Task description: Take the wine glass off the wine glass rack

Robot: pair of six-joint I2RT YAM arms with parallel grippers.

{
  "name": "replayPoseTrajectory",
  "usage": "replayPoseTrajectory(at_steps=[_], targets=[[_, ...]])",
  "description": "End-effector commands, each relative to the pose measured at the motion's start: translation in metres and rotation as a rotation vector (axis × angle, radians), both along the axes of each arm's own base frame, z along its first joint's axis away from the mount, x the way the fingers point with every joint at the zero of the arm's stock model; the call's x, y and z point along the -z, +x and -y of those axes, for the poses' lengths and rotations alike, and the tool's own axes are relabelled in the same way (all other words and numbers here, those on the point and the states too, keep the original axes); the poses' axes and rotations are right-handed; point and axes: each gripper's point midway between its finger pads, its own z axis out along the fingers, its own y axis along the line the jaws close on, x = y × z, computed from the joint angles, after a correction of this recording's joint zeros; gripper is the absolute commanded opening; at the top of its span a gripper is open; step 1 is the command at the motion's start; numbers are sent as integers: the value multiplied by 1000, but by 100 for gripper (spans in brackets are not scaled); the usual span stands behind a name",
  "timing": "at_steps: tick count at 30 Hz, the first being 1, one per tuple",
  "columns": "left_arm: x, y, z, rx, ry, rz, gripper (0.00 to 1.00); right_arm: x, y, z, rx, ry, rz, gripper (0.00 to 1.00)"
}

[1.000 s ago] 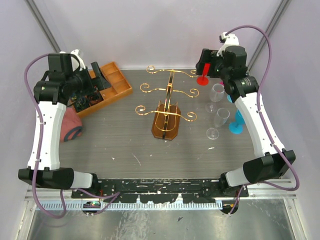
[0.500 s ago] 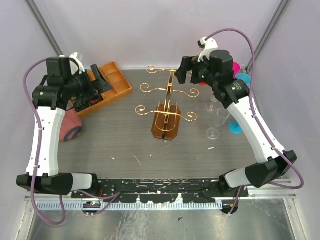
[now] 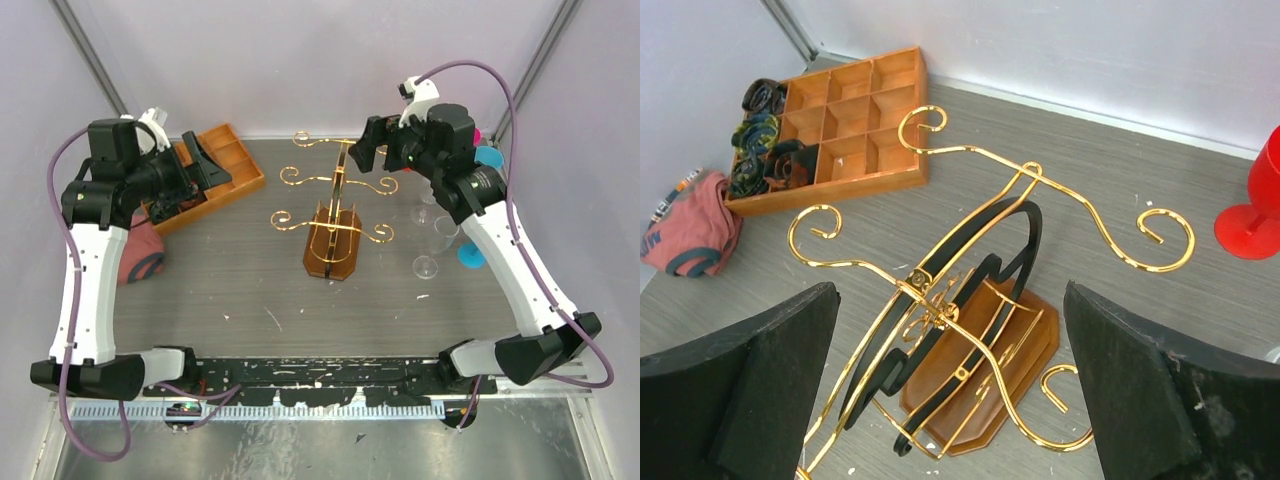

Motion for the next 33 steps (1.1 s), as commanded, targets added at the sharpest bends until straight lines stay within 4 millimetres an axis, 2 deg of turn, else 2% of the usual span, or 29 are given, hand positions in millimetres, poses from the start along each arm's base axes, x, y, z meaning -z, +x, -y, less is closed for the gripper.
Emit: replayPoseTrajectory(at_steps=[1, 4, 7, 8, 9, 10, 11, 12, 13, 20, 26, 33], targets=[[-10, -7, 6, 32, -29, 33, 98, -22, -8, -1, -16, 39, 66, 100], [-9, -7, 7, 33, -32, 34, 99, -20, -9, 1, -8, 34, 65, 100], [-9, -6, 8, 39, -35, 33, 94, -19, -8, 5, 10, 30, 65, 100], [-9, -6, 8, 42, -38, 34, 85, -20, -8, 6, 15, 29, 68, 100], [-11, -6, 11, 58, -46, 40, 50, -20, -8, 7, 20, 29, 70, 100], [-14, -7, 15, 84, -61, 50, 8, -20, -9, 5, 2, 24, 74, 81], [-14, -7, 18, 99, -74, 50, 0, -21, -10, 3, -13, 22, 81, 19], [-15, -7, 21, 116, -86, 52, 0, -20, -10, 3, -2, 35, 69, 3], [-16, -8, 22, 121, -88, 52, 0, -20, -11, 2, -10, 38, 71, 1], [-27, -16, 20, 130, -70, 127, 0, -27, -18, 1, -21, 88, 106, 0], [-42, -25, 30, 175, -141, 193, 0, -32, -34, -25, -174, 176, 73, 1], [-29, -33, 37, 188, -203, 194, 0, -26, -32, -12, -116, 123, 101, 1]])
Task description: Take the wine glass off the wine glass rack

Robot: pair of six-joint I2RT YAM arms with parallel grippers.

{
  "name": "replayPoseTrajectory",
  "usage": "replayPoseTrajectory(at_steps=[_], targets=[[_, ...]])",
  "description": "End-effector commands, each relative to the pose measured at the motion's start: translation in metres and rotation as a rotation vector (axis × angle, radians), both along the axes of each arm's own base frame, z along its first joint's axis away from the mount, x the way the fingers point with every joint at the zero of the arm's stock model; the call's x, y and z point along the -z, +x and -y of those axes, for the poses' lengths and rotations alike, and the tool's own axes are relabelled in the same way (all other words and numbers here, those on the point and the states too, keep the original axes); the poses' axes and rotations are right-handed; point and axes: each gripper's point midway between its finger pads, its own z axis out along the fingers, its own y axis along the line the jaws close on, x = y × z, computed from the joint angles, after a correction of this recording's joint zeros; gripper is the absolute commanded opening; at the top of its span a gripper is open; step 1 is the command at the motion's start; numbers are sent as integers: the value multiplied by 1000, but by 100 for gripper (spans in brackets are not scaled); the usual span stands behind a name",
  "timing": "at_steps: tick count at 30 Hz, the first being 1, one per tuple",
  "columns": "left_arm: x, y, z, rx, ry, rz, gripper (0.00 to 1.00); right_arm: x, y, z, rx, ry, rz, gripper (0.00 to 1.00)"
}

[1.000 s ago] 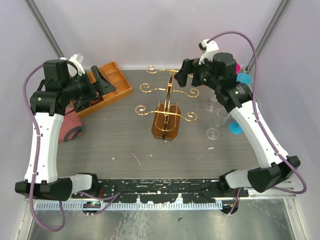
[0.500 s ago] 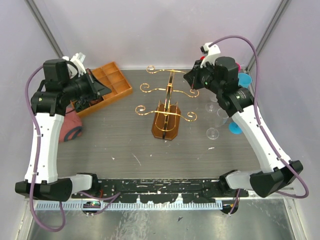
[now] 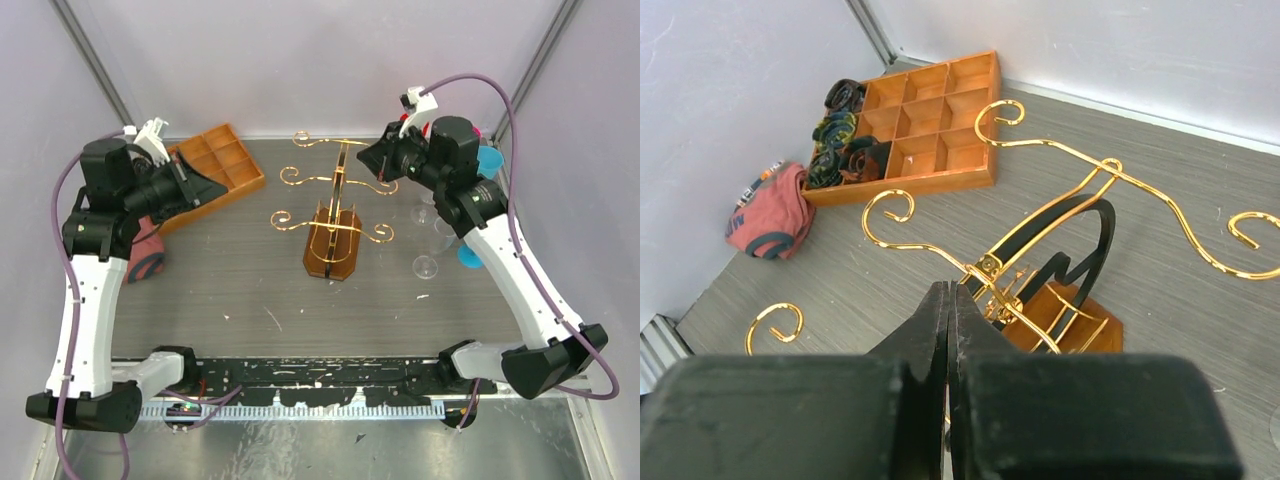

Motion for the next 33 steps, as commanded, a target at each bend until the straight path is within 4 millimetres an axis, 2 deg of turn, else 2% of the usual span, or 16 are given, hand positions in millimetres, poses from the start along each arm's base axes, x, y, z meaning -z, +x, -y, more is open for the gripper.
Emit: replayPoseTrajectory(at_steps=[1, 2, 3, 10, 11, 12, 13, 14, 15, 17, 19, 23, 25, 28, 33], targets=[[-6, -3, 10, 37, -76, 43, 0, -27, -9, 10, 22, 15, 107, 1], [-4, -3, 9, 24, -80, 41, 79, -27, -8, 11, 28, 9, 114, 1], [-2, -1, 6, -2, -76, 38, 98, -29, -10, 12, 25, 8, 123, 1], [5, -4, -7, -72, -16, 30, 99, -31, -16, 9, -8, 4, 144, 1], [4, -4, -9, -80, -7, 34, 99, -30, -15, 10, -2, 1, 141, 9], [4, -4, -10, -86, 2, 34, 99, -27, -14, 9, -5, -3, 137, 28], [2, -4, -12, -95, 9, 38, 99, -24, -13, 8, -4, -4, 128, 53], [2, -4, -13, -100, 16, 41, 99, -23, -12, 10, 6, -3, 121, 68], [1, -3, -14, -103, 20, 45, 99, -20, -11, 11, 10, -9, 118, 74], [-2, -3, -16, -114, 24, 55, 99, -17, -10, 13, 18, -25, 123, 78], [-5, -2, -17, -125, 27, 64, 99, -17, -10, 14, 21, -40, 124, 76], [-6, 0, -20, -140, 32, 66, 99, -16, -10, 16, 24, -63, 100, 57], [-3, 1, -20, -141, 34, 50, 99, -17, -12, 18, 30, -66, 101, 56], [3, 1, -20, -148, 31, 35, 99, -20, -14, 23, 46, -83, 125, 68], [7, 1, -21, -166, 15, 13, 99, -21, -10, 42, 156, -101, 109, 98]])
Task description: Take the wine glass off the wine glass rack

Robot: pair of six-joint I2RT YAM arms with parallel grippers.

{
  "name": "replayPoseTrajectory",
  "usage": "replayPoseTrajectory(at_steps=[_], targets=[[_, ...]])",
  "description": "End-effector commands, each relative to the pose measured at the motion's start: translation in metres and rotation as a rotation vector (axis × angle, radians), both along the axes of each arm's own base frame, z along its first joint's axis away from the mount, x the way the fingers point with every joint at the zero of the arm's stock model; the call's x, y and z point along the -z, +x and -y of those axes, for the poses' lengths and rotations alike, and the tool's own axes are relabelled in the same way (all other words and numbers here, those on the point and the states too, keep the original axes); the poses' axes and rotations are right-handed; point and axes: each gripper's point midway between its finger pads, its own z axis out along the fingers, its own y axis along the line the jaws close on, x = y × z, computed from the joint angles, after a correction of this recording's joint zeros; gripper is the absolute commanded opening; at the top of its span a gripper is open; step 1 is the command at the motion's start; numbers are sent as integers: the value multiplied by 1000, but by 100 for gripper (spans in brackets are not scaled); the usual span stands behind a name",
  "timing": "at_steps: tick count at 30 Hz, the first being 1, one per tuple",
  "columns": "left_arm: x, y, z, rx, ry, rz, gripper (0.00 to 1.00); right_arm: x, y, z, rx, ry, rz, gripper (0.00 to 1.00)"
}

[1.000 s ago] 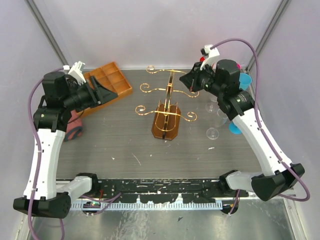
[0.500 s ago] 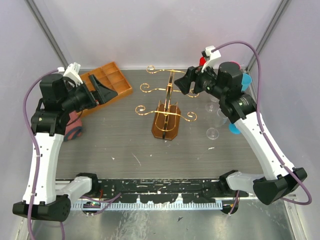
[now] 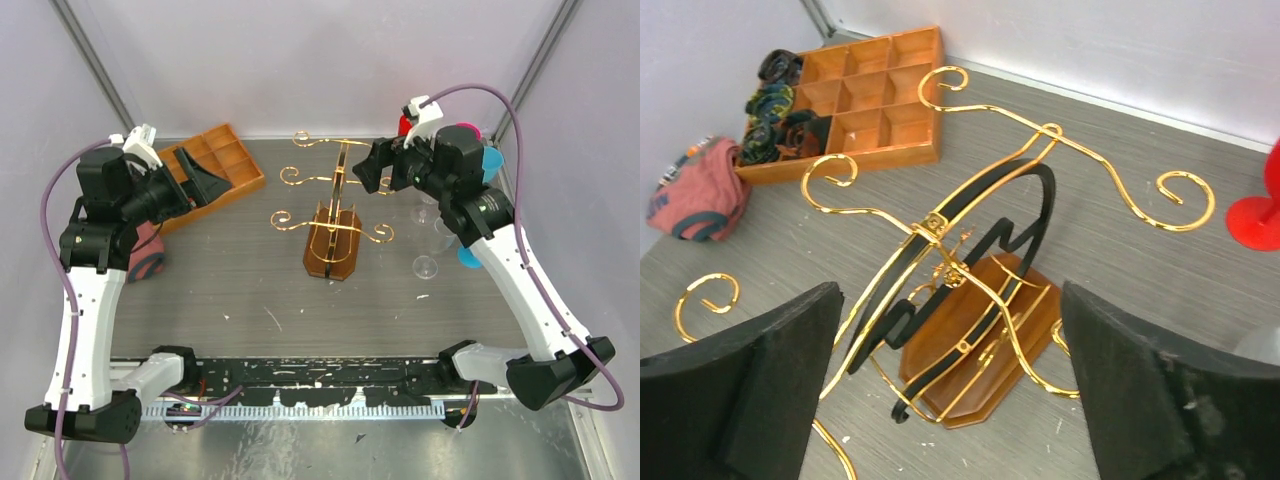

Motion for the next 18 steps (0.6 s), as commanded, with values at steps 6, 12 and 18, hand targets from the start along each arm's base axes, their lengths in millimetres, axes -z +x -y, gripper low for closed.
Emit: replayPoseTrajectory(at_steps=[6, 12, 18], targets=[[-15, -7, 3, 11, -26, -6, 99, -31, 6, 23, 138, 0, 18, 100], [-27, -8, 3, 12, -20, 9, 99, -40, 21, 23, 130, -4, 28, 100], [-28, -2, 1, 4, -5, 18, 99, -41, 29, 33, 213, 10, 23, 100]])
